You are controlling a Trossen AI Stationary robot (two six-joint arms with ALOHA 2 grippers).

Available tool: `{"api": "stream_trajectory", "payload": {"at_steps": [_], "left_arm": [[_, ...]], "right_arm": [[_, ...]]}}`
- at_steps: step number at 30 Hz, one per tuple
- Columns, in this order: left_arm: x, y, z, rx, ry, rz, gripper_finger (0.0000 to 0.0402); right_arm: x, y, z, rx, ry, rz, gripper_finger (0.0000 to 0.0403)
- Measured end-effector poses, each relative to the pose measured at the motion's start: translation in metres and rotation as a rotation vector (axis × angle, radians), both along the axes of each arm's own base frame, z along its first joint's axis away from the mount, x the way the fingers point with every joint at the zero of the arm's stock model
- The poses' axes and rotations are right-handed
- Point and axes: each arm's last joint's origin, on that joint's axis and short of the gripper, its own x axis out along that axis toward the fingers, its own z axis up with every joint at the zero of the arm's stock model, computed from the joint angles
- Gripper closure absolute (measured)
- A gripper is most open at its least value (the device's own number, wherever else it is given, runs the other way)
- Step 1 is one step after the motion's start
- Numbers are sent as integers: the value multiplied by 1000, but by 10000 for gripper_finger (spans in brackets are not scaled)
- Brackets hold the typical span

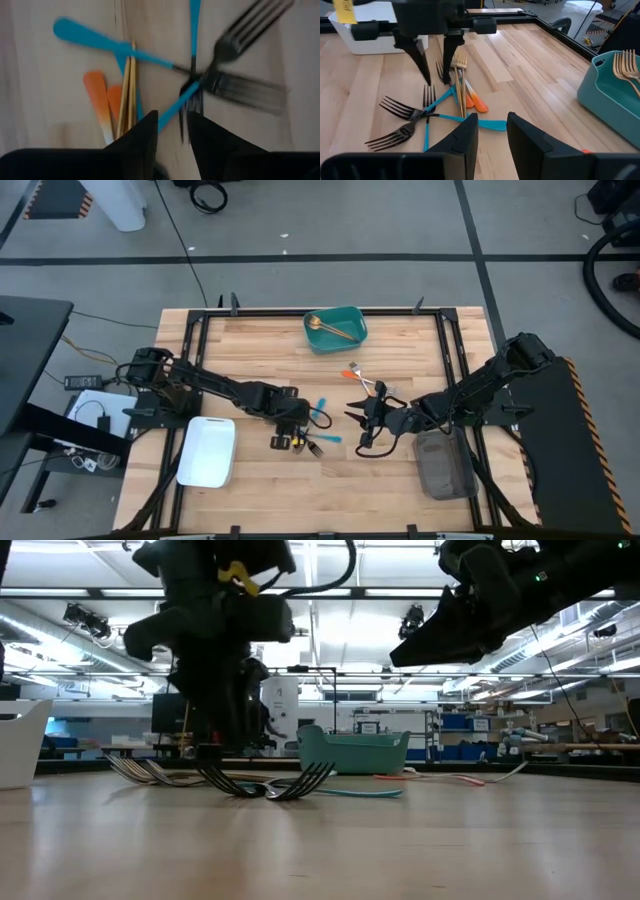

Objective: Sort silverware by color (type)
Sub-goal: Put the blue fork into the white bin

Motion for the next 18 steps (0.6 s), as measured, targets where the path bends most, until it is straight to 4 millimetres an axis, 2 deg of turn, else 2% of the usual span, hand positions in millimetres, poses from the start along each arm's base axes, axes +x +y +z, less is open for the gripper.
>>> {"api": "stream_trajectory", "payload": {"at_steps": [3,11,16,18], "left_arm": [[7,0,-1,-47,-53,66,285],[14,-8,-19,-151,-32,248,285],[16,-13,-17,-169,-62,329,286],[20,-18,-10,-164,-83,337,286]], "right_arm": [[0,0,0,1,0,1,293],[0,0,0,-3,-1,3,293],[0,0,1,-7,-5,5,293],[1,-1,1,-12,-4,4,293]]}}
